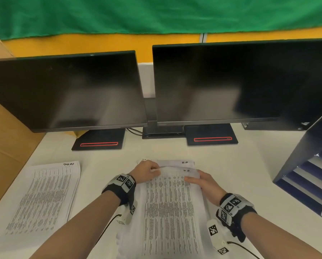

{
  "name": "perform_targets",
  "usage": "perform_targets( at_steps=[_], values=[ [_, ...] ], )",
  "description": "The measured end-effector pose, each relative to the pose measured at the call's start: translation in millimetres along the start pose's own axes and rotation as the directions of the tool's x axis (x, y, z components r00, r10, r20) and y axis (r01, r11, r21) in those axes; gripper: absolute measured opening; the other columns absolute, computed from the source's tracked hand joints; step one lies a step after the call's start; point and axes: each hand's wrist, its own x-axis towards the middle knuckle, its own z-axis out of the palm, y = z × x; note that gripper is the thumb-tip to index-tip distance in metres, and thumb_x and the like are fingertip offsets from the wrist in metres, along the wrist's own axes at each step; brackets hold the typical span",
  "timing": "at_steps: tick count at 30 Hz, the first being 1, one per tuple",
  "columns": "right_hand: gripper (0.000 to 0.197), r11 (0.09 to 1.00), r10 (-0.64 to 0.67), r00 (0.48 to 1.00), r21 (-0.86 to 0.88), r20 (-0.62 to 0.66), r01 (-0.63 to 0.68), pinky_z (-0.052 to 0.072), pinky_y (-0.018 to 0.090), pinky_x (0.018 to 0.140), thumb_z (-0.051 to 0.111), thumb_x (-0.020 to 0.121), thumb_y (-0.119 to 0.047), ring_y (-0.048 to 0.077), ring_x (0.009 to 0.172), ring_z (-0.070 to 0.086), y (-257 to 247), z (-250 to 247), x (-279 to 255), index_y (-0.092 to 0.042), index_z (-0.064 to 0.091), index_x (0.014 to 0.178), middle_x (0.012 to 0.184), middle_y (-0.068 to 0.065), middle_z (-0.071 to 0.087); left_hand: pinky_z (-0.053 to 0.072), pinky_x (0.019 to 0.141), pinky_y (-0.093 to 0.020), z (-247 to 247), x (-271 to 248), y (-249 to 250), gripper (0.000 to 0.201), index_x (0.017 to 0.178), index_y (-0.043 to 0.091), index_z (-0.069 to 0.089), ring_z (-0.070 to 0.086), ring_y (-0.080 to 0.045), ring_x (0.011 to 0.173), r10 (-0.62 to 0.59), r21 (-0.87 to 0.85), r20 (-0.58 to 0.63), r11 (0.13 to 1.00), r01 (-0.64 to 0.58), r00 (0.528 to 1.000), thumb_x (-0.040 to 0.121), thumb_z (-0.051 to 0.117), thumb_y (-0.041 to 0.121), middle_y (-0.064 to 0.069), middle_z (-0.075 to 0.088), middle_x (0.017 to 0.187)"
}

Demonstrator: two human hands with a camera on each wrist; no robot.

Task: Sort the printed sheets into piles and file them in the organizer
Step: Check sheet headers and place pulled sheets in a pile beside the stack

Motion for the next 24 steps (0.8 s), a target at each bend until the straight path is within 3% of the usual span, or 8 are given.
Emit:
perform_targets(
  at_steps=[3, 5, 6, 9, 12, 15, 19, 24],
  values=[
    [0.039, 0.989, -0.063, 0.993, -0.139, -0.100, 0.048, 0.046, 0.048, 0.100, 0.080, 0.070, -0.022, 0.028, 0.103, 0.066, 7.5, -0.9, 4.1, -0.010, 0.070, 0.106, 0.107, 0.010, 0.072, 0.037, 0.067, -0.027, -3.5, 6.7, 7.0, 0.043, 0.070, 0.018, 0.062, 0.053, -0.017, 0.064, -0.103, -0.056, -0.123, 0.994, 0.096, 0.987, 0.097, 0.041, 0.044, -0.005, 0.061, 0.070],
    [0.020, 0.973, -0.110, 0.984, -0.215, -0.139, 0.079, 0.046, 0.046, 0.100, 0.077, 0.074, -0.013, 0.031, 0.099, 0.066, 8.9, -2.0, 4.6, -0.004, 0.074, 0.092, 0.098, 0.015, 0.073, 0.037, 0.072, -0.027, -7.5, 12.3, 13.6, 0.047, 0.070, 0.015, 0.062, 0.056, -0.017, 0.070, -0.138, -0.031, -0.284, 0.990, 0.135, 0.949, 0.100, 0.035, 0.040, -0.003, 0.065, 0.079],
    [0.014, 0.969, -0.115, 0.984, -0.234, -0.134, 0.081, 0.047, 0.042, 0.098, 0.075, 0.075, -0.008, 0.029, 0.097, 0.066, 8.3, -1.6, 4.1, -0.003, 0.075, 0.089, 0.095, 0.015, 0.074, 0.037, 0.072, -0.026, -8.5, 15.6, 15.5, 0.041, 0.073, 0.013, 0.062, 0.058, -0.019, 0.074, -0.122, -0.017, -0.298, 0.992, 0.123, 0.947, 0.099, 0.036, 0.033, -0.003, 0.065, 0.082],
    [0.015, 0.954, -0.104, 0.990, -0.290, -0.095, 0.072, 0.048, 0.023, 0.088, 0.073, 0.075, -0.002, 0.018, 0.092, 0.067, 4.7, 0.9, 0.6, -0.013, 0.077, 0.085, 0.089, 0.006, 0.075, 0.043, 0.078, -0.028, -8.3, 22.3, 16.1, 0.020, 0.090, 0.011, 0.062, 0.060, -0.023, 0.092, -0.084, 0.064, -0.133, 0.994, 0.093, 0.988, 0.095, 0.044, 0.019, -0.004, 0.063, 0.098],
    [0.020, 0.952, -0.095, 0.991, -0.301, -0.096, 0.062, 0.046, 0.012, 0.081, 0.073, 0.075, 0.002, 0.010, 0.088, 0.066, 5.8, -0.4, 0.9, -0.014, 0.076, 0.085, 0.089, 0.002, 0.074, 0.042, 0.093, -0.031, -2.8, 25.1, 9.2, 0.021, 0.108, 0.011, 0.061, 0.054, -0.022, 0.105, -0.070, 0.177, -0.011, 0.982, 0.071, 0.997, 0.093, 0.048, 0.017, -0.006, 0.056, 0.114],
    [0.019, 0.953, -0.102, 0.990, -0.294, -0.101, 0.068, 0.048, 0.013, 0.083, 0.072, 0.075, 0.004, 0.011, 0.090, 0.066, 5.7, 0.4, 0.7, -0.010, 0.076, 0.089, 0.093, 0.006, 0.074, 0.041, 0.091, -0.030, 2.1, 25.1, 6.4, 0.018, 0.104, 0.017, 0.061, 0.051, -0.019, 0.103, -0.034, 0.273, -0.035, 0.961, 0.042, 0.999, 0.087, 0.058, 0.021, -0.002, 0.053, 0.112],
    [0.023, 0.954, -0.111, 0.988, -0.291, -0.107, 0.076, 0.047, 0.016, 0.083, 0.071, 0.076, 0.003, 0.010, 0.088, 0.066, 7.6, 3.9, 0.5, -0.018, 0.076, 0.081, 0.088, 0.003, 0.074, 0.038, 0.083, -0.029, 3.4, 23.0, 10.5, 0.012, 0.096, 0.020, 0.058, 0.048, -0.016, 0.092, 0.067, 0.444, -0.079, 0.896, -0.025, 0.995, 0.084, 0.058, 0.021, 0.002, 0.055, 0.100],
    [0.017, 0.955, -0.150, 0.954, -0.287, -0.260, 0.072, 0.044, 0.027, 0.095, 0.075, 0.076, -0.005, 0.017, 0.098, 0.060, 17.4, 7.4, 3.3, -0.018, 0.072, 0.085, 0.102, 0.005, 0.065, 0.039, 0.072, -0.027, 4.3, 18.0, 14.9, 0.008, 0.095, 0.015, 0.053, 0.056, -0.020, 0.083, 0.100, 0.368, -0.064, 0.927, -0.069, 0.993, 0.087, 0.054, 0.014, -0.002, 0.063, 0.091]
  ],
)
